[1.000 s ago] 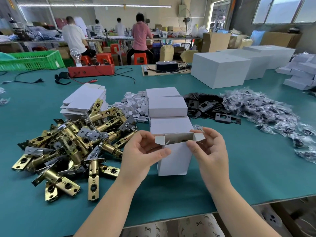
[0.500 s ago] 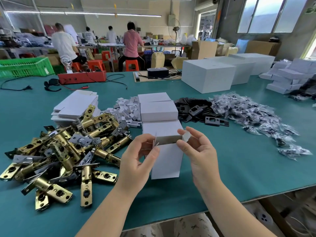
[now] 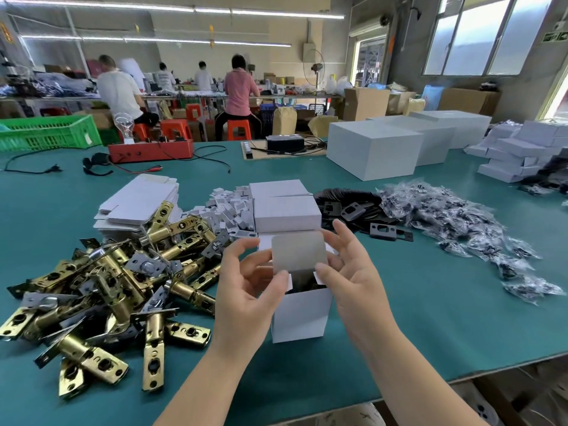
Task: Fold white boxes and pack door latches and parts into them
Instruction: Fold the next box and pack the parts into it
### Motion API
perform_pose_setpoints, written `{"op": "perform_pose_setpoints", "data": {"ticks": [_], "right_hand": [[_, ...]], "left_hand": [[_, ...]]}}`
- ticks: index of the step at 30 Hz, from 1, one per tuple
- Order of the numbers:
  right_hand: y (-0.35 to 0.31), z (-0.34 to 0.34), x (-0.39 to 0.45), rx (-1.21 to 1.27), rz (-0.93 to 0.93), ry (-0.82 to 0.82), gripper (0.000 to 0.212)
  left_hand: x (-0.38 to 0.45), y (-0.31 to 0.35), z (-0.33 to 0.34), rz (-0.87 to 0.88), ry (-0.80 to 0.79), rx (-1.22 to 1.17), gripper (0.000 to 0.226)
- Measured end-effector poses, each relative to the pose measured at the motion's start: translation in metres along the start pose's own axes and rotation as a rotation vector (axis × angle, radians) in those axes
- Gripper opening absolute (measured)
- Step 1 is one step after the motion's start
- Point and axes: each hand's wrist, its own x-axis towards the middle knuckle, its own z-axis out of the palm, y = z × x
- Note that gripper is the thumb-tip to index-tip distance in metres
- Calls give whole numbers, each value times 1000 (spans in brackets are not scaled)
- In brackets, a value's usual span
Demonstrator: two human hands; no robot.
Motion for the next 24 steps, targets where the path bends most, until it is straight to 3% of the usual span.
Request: {"op": "perform_pose_setpoints", "data": {"ticks": [4,15,19,24], "right_hand": [[-1,4,2,-87,-64,-55,69],[-3,1,-5,-122,-188,-61,65],[0,-2,-11,-73,-188,-77,46],[4,-9,-12,-42,-167,-157,36]], "left_hand": [[4,-1,-3,-21,-34,0,57],[4,-3,-3,23,-116,137,35],[-3,-4,-11,18,-222,67,33],[-4,-6,-12,73,-241,203,26]]}}
